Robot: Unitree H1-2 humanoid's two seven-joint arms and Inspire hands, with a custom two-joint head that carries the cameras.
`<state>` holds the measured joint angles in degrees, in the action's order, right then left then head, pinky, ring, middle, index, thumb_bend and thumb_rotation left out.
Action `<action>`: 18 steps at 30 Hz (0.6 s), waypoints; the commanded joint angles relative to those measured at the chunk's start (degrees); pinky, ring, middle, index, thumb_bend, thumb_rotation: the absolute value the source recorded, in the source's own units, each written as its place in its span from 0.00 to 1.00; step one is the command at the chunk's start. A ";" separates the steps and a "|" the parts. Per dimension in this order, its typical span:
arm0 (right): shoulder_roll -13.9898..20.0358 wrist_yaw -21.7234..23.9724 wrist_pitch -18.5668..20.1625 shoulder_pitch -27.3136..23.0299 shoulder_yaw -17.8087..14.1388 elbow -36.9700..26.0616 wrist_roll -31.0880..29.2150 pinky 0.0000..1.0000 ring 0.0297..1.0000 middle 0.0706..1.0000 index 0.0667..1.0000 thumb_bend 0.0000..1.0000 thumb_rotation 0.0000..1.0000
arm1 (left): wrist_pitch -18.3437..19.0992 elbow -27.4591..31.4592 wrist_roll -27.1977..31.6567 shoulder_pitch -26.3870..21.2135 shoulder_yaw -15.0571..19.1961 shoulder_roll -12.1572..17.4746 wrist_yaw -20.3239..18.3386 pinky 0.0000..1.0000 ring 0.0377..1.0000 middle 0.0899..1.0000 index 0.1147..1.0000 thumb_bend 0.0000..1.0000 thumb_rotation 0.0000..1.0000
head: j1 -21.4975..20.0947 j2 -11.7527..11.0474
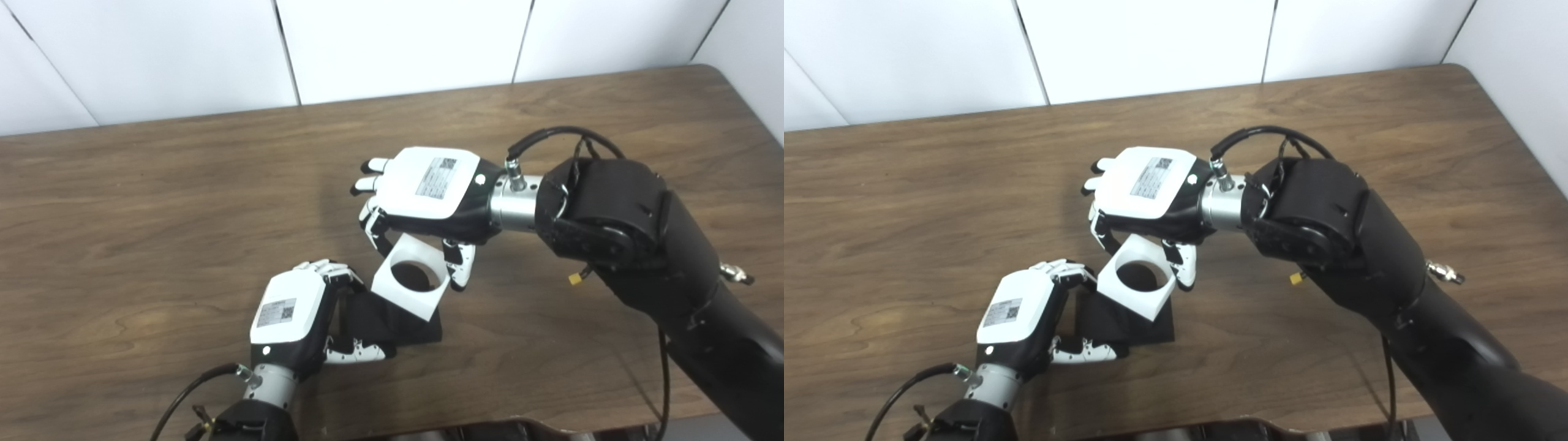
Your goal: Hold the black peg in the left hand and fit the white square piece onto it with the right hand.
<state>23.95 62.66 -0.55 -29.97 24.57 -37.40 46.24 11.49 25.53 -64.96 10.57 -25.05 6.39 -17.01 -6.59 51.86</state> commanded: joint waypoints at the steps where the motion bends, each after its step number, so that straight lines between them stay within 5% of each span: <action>1: -0.22 -0.80 -0.48 -1.08 -0.55 -1.18 0.15 1.00 0.95 0.79 0.44 0.53 0.14 | -0.37 0.57 -0.09 0.57 -0.51 -0.57 -0.84 0.87 0.83 0.73 0.42 0.52 0.05 | -0.07 0.07; 18: -2.26 -1.86 -0.25 0.71 -0.76 -1.29 1.95 1.00 0.95 0.80 0.45 0.53 0.14 | -0.28 0.79 -0.79 0.43 -0.72 -0.84 -1.43 0.87 0.83 0.73 0.42 0.52 0.05 | 0.22 0.38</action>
<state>22.19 62.15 -0.49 -27.97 24.50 -37.40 48.03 11.52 26.00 -65.21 10.61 -25.21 6.36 -17.78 -6.33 52.21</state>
